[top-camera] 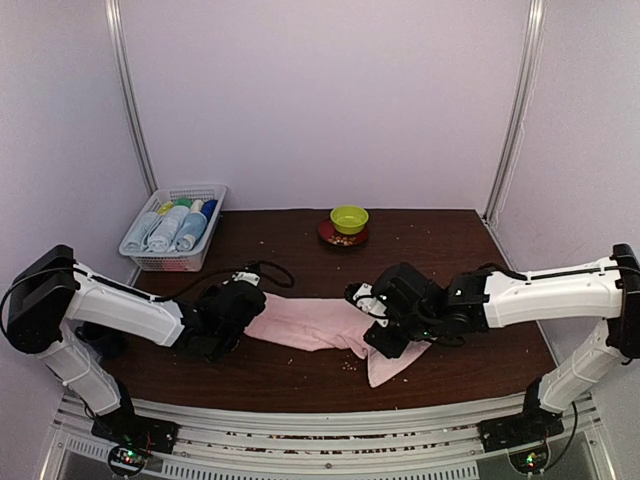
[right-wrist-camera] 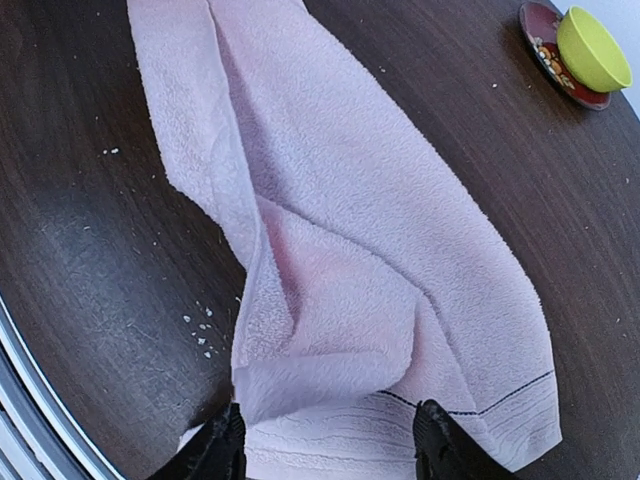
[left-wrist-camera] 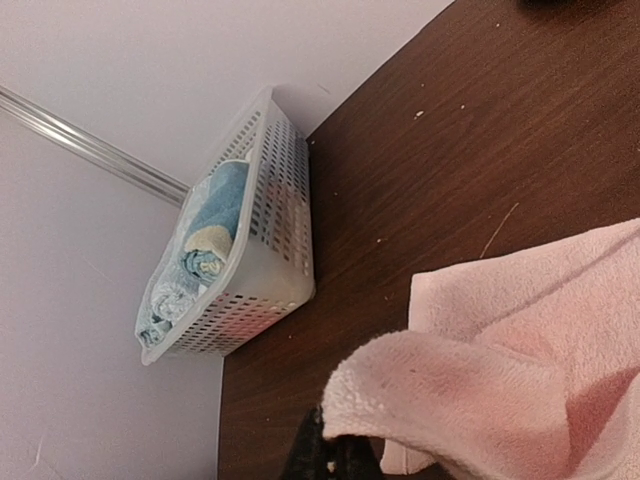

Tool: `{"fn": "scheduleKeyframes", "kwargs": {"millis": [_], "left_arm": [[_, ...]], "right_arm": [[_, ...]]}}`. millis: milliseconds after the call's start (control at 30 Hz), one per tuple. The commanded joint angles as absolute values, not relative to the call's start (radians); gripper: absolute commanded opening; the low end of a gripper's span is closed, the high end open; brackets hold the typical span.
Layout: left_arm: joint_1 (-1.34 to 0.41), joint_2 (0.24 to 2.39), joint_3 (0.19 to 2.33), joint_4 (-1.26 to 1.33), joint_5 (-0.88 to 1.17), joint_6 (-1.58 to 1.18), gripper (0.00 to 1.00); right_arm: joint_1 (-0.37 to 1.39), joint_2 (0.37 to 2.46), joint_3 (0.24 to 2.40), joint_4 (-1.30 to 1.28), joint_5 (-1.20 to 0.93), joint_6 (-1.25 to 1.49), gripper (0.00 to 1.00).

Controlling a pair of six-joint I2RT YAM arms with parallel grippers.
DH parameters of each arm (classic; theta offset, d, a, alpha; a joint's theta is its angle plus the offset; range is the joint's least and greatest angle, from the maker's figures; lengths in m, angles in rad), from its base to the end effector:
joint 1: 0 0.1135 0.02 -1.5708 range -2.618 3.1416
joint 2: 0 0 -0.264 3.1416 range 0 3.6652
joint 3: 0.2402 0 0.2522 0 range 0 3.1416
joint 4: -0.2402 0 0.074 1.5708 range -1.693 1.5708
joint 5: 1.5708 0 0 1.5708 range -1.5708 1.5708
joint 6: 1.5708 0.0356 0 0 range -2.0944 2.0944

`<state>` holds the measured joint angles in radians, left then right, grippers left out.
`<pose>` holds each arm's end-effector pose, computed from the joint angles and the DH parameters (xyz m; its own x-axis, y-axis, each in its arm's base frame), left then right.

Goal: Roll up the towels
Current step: Flatten out the towel at the center of the board.

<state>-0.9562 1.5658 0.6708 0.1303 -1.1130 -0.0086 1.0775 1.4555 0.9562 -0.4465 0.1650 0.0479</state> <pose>0.1895 -0.2132 0.1618 -0.3991 0.5589 -0.7269 -0.0156 0.7885 0.6148 0.1459 0.2590 0.2226 -0.4230 -0.6870 -0.5908 -0.8040 0.5853 -0.1050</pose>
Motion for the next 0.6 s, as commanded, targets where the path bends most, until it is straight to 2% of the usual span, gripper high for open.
{"fn": "scheduleKeyframes", "kwargs": {"millis": [0,167,267,433,567], "left_arm": [[-0.951,1.567,0.689,0.154,-1.093,-0.008,0.00],[-0.951,1.580,0.694,0.152,-1.091,-0.006,0.00],[-0.951,1.588,0.700,0.147,-1.095,-0.008,0.00],[-0.951,1.583,0.700,0.143,-1.092,-0.010,0.00],[-0.951,1.582,0.702,0.138,-1.088,-0.014,0.00]], "right_arm": [[1.094,1.521,0.973,-0.521,0.176,0.043,0.59],[1.118,1.519,0.991,-0.535,0.186,0.138,0.63],[1.162,1.526,1.010,-0.551,0.240,0.258,0.68],[1.284,1.582,1.002,-0.548,0.413,0.483,0.73],[1.375,1.698,1.037,-0.585,0.572,0.630,0.82]]}}
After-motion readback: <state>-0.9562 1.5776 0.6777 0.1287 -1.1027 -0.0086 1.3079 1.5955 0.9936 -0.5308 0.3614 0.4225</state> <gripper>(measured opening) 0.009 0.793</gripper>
